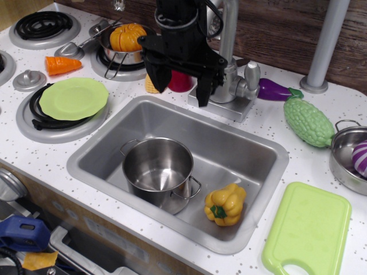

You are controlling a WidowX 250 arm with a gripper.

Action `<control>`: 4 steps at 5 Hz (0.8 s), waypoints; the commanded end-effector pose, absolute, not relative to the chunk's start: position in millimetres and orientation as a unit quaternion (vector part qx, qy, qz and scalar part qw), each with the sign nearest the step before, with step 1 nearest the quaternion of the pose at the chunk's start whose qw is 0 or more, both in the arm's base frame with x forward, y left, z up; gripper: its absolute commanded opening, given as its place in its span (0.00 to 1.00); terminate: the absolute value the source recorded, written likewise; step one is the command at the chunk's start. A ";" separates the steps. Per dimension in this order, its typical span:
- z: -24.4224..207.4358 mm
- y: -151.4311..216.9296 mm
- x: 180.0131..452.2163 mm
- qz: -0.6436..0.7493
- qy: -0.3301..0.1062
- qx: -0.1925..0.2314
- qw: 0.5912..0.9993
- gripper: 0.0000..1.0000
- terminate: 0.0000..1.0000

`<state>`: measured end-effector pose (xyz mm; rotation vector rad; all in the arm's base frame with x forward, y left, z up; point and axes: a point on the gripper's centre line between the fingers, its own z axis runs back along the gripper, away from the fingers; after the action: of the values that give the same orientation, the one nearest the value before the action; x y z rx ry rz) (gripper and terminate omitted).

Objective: Turn faucet front to left

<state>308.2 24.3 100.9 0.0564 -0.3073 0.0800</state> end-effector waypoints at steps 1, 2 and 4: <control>118.2 32.7 330.1 0.052 -0.203 0.054 0.976 1.00 0.00; 124.8 33.4 336.2 0.052 -0.214 0.061 0.974 1.00 0.00; 129.7 39.3 352.8 0.052 -0.243 0.081 0.965 1.00 0.00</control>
<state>343.5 41.3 115.1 0.1845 -0.4478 0.0990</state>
